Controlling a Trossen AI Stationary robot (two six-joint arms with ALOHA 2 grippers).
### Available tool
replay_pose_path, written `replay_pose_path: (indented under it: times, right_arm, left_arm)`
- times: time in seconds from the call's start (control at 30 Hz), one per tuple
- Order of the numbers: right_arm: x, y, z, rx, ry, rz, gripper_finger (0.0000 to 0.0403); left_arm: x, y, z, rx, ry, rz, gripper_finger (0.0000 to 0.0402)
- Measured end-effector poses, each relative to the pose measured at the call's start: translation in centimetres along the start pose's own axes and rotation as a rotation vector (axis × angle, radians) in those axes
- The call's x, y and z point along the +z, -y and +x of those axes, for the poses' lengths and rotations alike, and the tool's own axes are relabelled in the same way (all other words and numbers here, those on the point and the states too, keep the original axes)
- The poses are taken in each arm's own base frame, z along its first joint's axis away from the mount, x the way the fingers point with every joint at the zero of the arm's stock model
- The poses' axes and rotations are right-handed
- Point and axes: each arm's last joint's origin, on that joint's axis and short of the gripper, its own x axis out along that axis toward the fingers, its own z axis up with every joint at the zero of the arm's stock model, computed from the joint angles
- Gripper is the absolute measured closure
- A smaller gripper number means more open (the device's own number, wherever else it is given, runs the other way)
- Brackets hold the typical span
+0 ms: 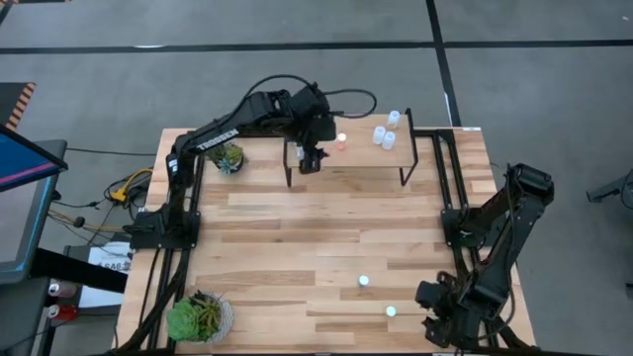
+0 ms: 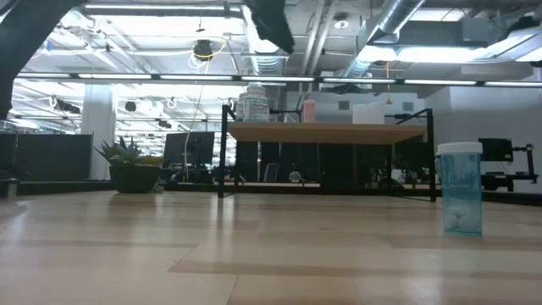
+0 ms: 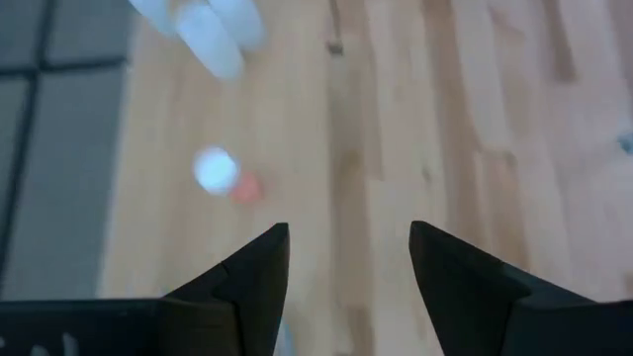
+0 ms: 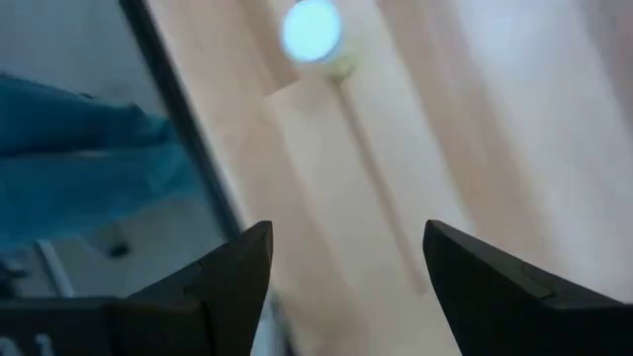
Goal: Pick and place medicine bottles onto shelf by color
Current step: Put the yellow pill bottle on the shelf
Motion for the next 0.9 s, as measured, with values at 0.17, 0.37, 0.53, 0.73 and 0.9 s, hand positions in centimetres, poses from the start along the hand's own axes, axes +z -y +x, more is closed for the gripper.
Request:
replay_pose_path:
  times: [0.17,0.37,0.53,0.73,0.9]
  right_arm:
    - [1.1,1.2,1.6,-0.035,0.012,-0.08,0.0117]
    - [1.7,1.7,2.4,-0.029,-0.022,-0.124,0.0117]
    - [1.3,1.7,2.3,-0.028,-0.026,-0.137,0.0117]
    - [0.7,1.6,2.2,-0.023,-0.04,-0.12,0.0117]
    - [0.4,1.5,2.2,-0.017,-0.042,-0.135,0.0117]
  left_arm:
    - [-1.1,1.9,-1.0,-0.072,-0.132,-0.024,0.0205]
    - [-1.6,4.8,-1.2,-0.144,-0.267,-0.033,0.0205]
    - [-1.1,7.6,-2.5,-0.163,-0.241,-0.011,0.0205]
    - [-1.8,10.8,-5.5,-0.164,-0.215,0.005,0.0205]
    - [-4.0,13.1,-6.8,-0.108,-0.248,0.008,0.0205]
